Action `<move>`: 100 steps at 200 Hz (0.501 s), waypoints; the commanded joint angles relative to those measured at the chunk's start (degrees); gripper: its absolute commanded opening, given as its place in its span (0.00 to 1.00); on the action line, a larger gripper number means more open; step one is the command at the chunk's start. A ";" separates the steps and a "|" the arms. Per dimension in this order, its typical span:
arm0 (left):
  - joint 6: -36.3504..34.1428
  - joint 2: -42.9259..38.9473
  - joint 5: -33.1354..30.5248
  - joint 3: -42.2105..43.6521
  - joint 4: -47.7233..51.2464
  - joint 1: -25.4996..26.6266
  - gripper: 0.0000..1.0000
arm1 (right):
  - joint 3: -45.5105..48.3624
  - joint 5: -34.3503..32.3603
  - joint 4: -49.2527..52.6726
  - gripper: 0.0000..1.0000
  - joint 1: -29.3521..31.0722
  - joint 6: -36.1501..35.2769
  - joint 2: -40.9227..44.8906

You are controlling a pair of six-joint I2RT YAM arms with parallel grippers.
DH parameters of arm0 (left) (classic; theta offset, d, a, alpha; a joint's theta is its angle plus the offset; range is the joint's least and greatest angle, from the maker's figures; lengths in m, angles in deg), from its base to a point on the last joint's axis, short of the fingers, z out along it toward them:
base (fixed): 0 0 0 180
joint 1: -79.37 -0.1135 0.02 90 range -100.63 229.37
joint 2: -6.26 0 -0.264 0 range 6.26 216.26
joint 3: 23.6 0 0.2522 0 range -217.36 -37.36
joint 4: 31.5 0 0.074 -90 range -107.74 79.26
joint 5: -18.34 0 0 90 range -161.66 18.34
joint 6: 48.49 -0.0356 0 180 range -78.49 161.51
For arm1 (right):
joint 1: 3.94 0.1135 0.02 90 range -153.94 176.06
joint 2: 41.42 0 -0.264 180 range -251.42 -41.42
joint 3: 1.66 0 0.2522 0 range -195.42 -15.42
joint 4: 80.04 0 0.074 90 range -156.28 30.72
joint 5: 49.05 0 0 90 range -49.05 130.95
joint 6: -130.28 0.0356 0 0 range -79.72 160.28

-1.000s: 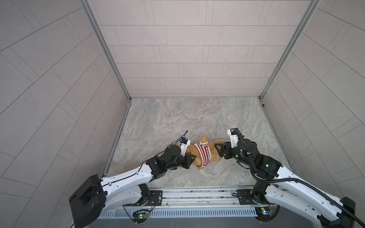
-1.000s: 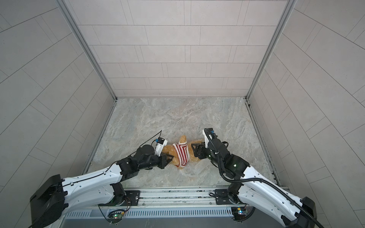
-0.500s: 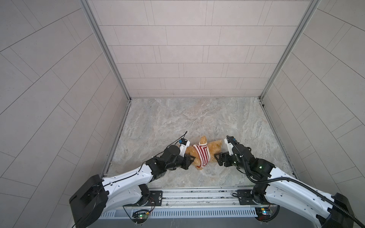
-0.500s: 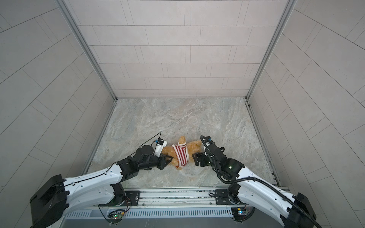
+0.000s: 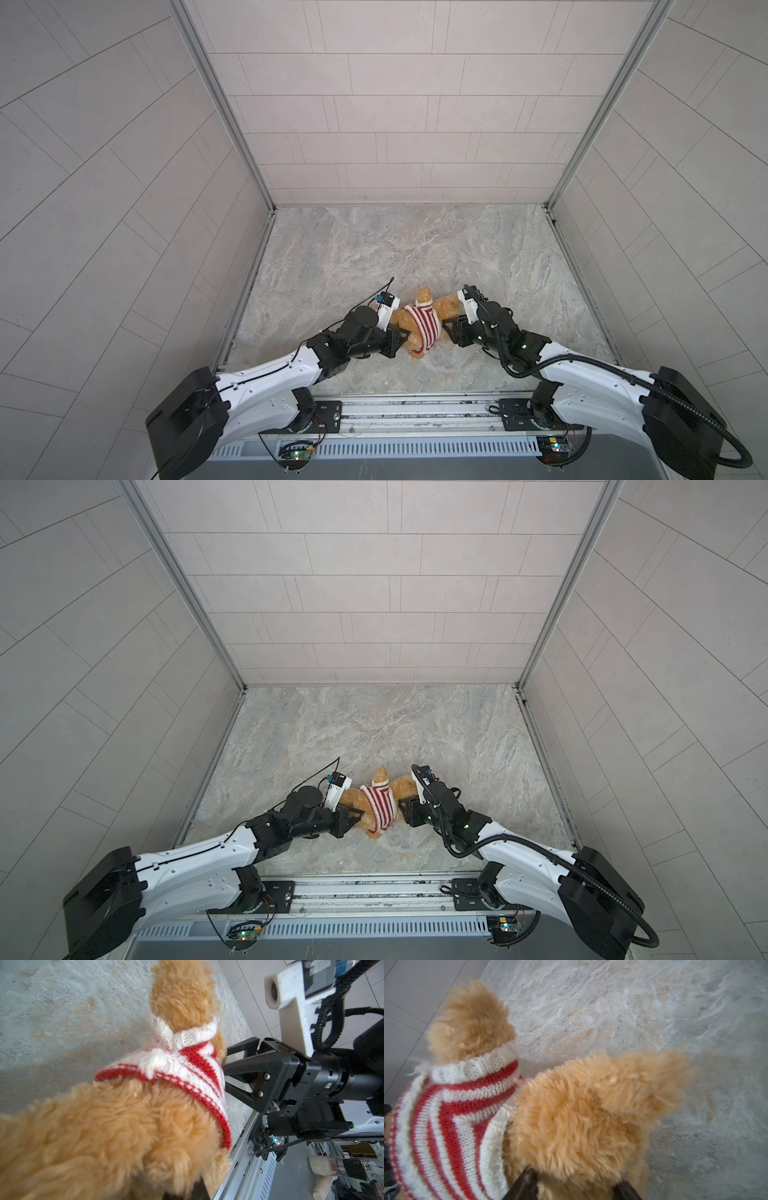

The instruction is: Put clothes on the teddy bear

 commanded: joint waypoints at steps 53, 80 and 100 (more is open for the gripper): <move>-1.20 -0.38 -0.88 0.24 -0.37 -0.23 0.00 | 0.13 1.25 -0.22 0.03 -0.21 -1.54 3.01; -1.22 -4.21 -6.69 -0.76 4.75 -0.23 0.32 | -2.09 -2.43 6.50 0.00 0.42 -1.41 11.04; -1.48 -8.37 -10.75 -2.60 9.80 -0.18 0.50 | -3.85 -8.95 13.19 0.00 1.27 -0.99 17.53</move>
